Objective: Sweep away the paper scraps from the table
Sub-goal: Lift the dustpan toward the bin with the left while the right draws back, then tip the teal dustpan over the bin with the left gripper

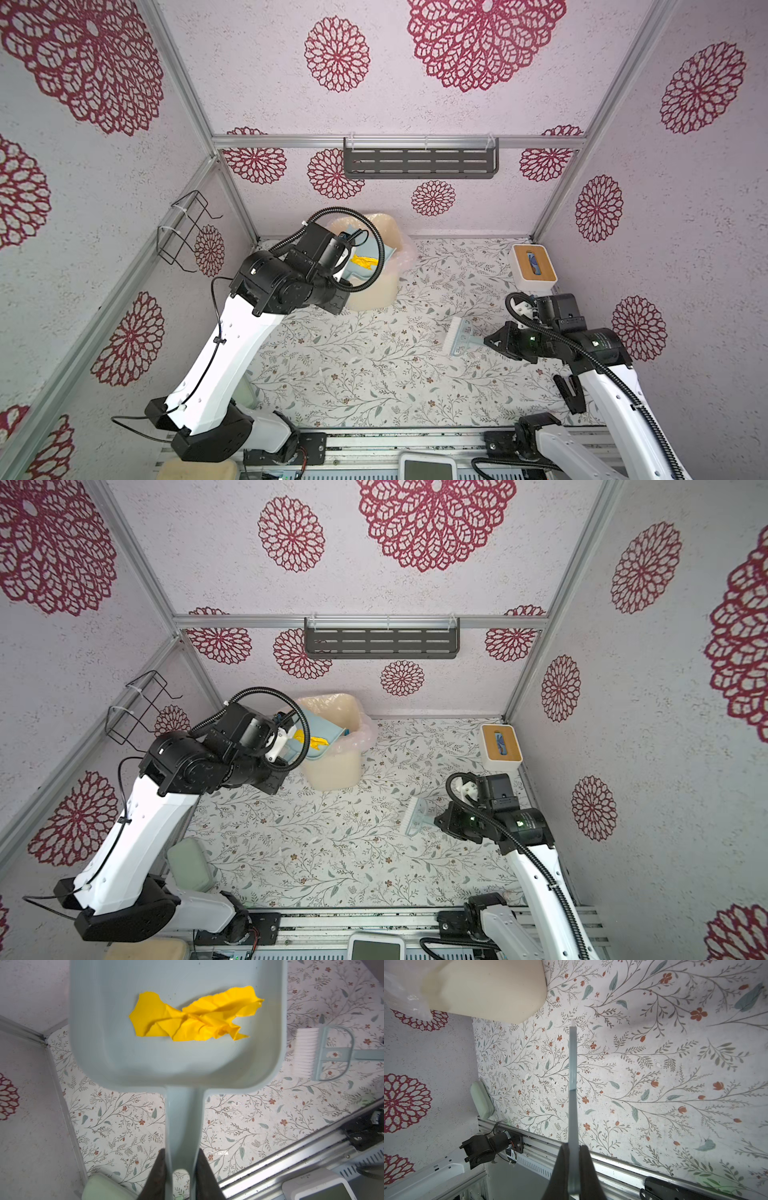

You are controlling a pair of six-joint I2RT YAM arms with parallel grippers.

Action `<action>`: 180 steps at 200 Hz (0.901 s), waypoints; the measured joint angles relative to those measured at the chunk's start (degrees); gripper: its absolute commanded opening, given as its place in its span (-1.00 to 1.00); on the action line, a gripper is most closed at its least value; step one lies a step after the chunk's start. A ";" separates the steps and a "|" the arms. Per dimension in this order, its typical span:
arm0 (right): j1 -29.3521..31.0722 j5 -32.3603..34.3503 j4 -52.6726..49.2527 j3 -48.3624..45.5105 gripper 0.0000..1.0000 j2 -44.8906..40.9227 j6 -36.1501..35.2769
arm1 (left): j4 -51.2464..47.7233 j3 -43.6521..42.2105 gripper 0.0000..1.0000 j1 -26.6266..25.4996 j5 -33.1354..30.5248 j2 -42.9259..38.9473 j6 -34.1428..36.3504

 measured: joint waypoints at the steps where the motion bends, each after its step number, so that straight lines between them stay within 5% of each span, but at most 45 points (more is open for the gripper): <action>1: -0.02 -0.02 -0.02 0.00 -1.00 0.00 -0.02 | 0.02 0.13 -1.00 0.33 -0.04 0.17 0.11; 74: -2.05 -2.40 -0.15 0.00 -1.00 -1.14 -0.61 | 0.35 7.76 -1.00 12.24 -4.20 9.94 8.22; 180: -3.23 -4.07 -0.83 -0.04 -1.00 -1.33 -0.66 | 3.50 15.41 -1.00 9.42 -19.74 24.06 23.80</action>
